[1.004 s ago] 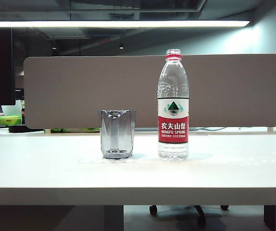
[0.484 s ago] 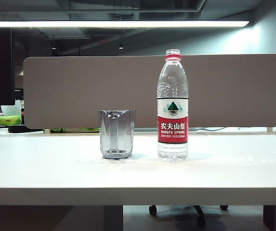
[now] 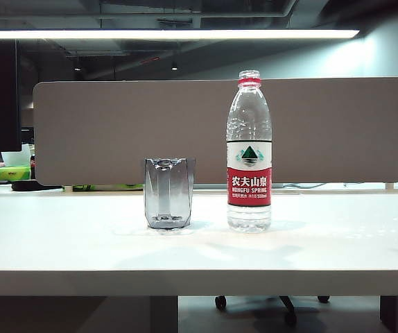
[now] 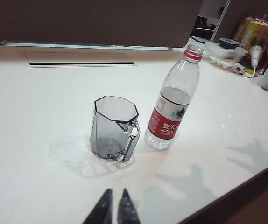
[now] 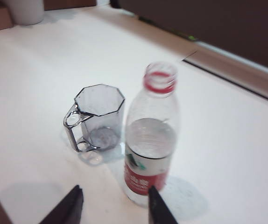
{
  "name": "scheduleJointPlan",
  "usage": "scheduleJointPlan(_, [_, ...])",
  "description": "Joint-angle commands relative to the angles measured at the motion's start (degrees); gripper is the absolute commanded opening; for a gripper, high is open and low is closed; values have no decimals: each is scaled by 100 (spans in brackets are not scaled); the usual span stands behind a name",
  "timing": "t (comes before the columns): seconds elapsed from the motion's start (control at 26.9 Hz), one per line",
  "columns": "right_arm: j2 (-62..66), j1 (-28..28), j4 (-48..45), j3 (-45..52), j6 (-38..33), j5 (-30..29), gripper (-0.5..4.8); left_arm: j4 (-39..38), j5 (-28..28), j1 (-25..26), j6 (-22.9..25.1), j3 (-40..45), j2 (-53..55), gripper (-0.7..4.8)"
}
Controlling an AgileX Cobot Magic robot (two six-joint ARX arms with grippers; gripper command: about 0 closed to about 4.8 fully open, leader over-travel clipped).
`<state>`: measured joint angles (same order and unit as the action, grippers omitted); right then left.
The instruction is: Pick up the mineral water bottle on the table and pour water into the mug until it's half full.
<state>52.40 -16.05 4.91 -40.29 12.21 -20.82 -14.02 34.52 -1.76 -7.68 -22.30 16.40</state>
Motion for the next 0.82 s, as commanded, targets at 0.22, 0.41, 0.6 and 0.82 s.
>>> scheduleJointPlan(0.22, [2096, -326, -5158, 1849, -1534, 1062, 443, -374, 20, 0, 138, -46, 0, 21])
scheduleJointPlan(0.41, [3154, -549, -6131, 1867, -1694, 1003, 479, -393, 4, 4, 164, -46, 0, 21])
scheduleJointPlan(0.6, [4221, -680, -7434, 1744, -1692, 1226, 479, -437, 0, 0, 170, -46, 0, 21])
scheduleJointPlan(0.82, [5351, -699, -7715, 1091, -1692, 1174, 479, -442, 17, 4, 170, -46, 0, 21])
